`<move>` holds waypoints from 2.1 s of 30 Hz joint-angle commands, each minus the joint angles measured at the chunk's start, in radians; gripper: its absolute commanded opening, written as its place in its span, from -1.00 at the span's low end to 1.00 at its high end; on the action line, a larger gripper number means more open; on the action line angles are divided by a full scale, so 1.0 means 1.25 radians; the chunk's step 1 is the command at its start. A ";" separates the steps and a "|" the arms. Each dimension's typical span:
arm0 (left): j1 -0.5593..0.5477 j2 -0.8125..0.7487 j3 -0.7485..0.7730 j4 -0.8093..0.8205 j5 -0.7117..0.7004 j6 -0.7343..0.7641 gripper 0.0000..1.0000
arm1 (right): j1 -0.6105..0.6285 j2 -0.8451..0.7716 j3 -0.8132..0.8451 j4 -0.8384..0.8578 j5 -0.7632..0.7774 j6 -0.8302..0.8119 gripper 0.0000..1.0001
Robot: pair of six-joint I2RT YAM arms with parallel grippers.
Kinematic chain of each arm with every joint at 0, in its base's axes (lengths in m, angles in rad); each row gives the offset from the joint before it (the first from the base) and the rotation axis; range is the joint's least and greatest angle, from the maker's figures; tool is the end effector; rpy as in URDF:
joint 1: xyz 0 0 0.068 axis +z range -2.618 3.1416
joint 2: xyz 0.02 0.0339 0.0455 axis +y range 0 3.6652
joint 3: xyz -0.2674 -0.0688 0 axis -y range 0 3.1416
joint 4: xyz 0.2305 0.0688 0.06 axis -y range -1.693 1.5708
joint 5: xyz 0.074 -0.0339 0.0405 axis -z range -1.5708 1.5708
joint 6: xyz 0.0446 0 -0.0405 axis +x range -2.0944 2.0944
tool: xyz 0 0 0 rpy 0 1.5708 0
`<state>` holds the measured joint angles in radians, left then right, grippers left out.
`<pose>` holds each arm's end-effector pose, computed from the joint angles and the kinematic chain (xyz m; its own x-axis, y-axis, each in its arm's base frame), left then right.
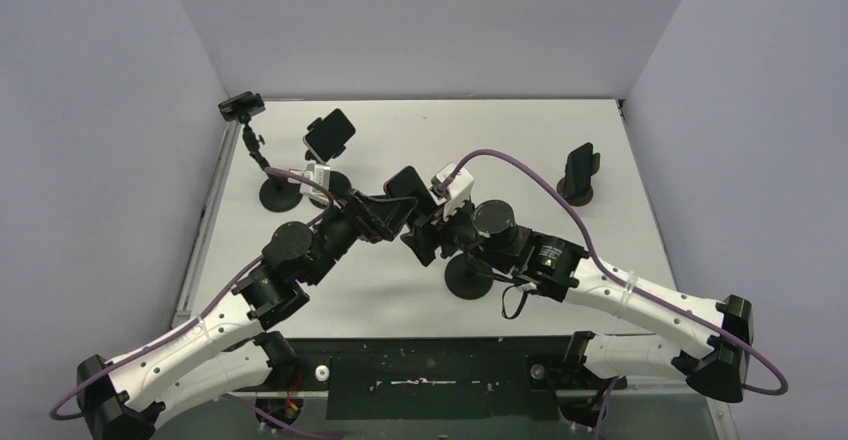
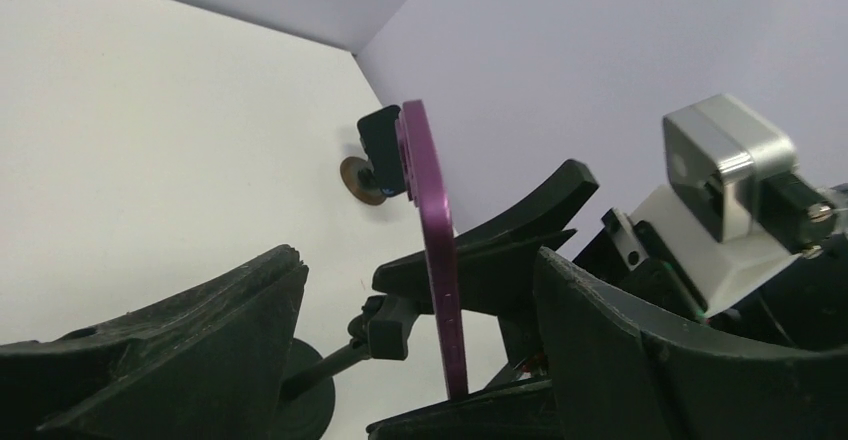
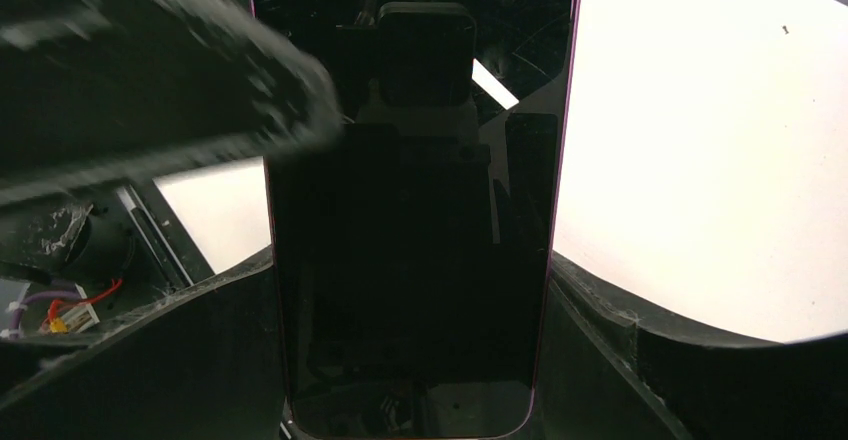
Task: Remove the phone from the phone stand
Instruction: Remove the phone from the phone stand, then place the phone at the center of the board.
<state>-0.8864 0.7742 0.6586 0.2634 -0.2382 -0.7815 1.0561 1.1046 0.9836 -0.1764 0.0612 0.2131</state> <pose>0.1224 -0.1334 0.3507 -0.3603 -0.6411 -0.6776 0.4953 0.4841 -0.7213 0.1250 0.2156 0.3494 -0.3186 -0.1346 -0.9383 -0.7905 0.5839 0.1847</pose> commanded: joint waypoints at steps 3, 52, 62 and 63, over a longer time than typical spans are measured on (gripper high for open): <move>0.005 0.028 0.029 -0.006 0.044 -0.007 0.45 | 0.013 -0.003 0.048 0.111 0.041 -0.012 -1.00; 0.044 0.194 0.111 -0.473 0.159 0.143 -1.00 | 0.052 -0.147 0.051 -0.050 0.225 -0.043 0.94; 0.192 0.410 0.130 -0.459 0.471 0.182 -1.00 | 0.052 -0.170 0.005 -0.013 0.242 -0.015 0.94; 0.201 0.429 0.138 -0.456 0.492 0.185 -1.00 | 0.052 -0.173 0.002 -0.013 0.241 -0.009 0.94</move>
<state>-0.6815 1.2621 0.7528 -0.3496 0.1844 -0.5808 1.1145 0.9199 0.9966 -0.2504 0.3325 0.1761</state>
